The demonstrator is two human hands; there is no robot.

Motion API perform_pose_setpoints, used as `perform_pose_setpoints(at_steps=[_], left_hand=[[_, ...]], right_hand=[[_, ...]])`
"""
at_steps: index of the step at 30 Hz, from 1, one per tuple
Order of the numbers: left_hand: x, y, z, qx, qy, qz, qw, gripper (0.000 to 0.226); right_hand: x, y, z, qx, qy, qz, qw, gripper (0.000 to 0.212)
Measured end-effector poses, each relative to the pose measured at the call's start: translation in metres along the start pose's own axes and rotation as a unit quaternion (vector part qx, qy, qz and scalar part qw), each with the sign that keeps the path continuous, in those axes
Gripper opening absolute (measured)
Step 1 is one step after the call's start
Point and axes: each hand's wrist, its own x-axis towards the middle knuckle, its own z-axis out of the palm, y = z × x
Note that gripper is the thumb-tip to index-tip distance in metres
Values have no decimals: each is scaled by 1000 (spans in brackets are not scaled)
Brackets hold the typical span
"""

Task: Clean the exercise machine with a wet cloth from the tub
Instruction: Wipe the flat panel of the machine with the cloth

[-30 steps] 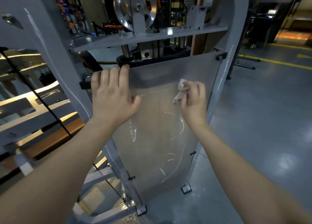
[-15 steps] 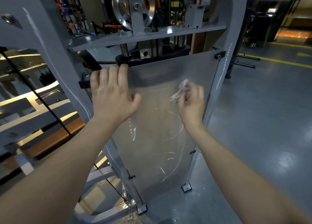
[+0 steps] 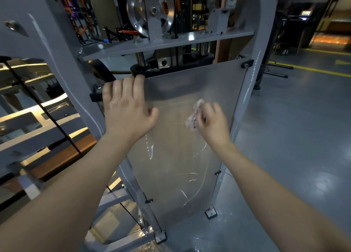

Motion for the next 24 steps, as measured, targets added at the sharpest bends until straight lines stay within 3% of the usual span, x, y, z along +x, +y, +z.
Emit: perform_pose_setpoints(at_steps=[2, 4, 9, 11, 14, 15, 17, 19, 21, 24], left_hand=[[1, 0, 0, -1, -4, 0, 1000, 71], [1, 1, 0, -1, -4, -4, 1000, 71], [1, 1, 0, -2, 0, -5, 1000, 71], [1, 1, 0, -3, -1, -4, 1000, 71], [1, 1, 0, -2, -2, -7, 1000, 71], [0, 2, 0, -2, -1, -8, 1000, 71], [1, 2, 0, -4, 1, -8, 1000, 71], [1, 2, 0, -5, 3, -7, 1000, 71], [0, 1, 1, -2, 3, -6, 1000, 72], [1, 1, 2, 3, 0, -7, 1000, 72]], right_hand=[[22, 5, -7, 23, 88, 98, 991, 5], [28, -2, -4, 48, 141, 139, 979, 5], [-9, -6, 12, -9, -34, -32, 999, 8], [9, 5, 1, 3, 12, 35, 999, 8], [29, 9, -8, 28, 157, 140, 977, 9], [27, 4, -5, 22, 157, 137, 978, 8], [15, -4, 2, 26, 76, 102, 992, 5], [6, -2, 4, 59, 25, 121, 991, 19], [8, 0, -2, 110, 69, 182, 975, 44], [17, -6, -14, 148, 170, 225, 948, 34]])
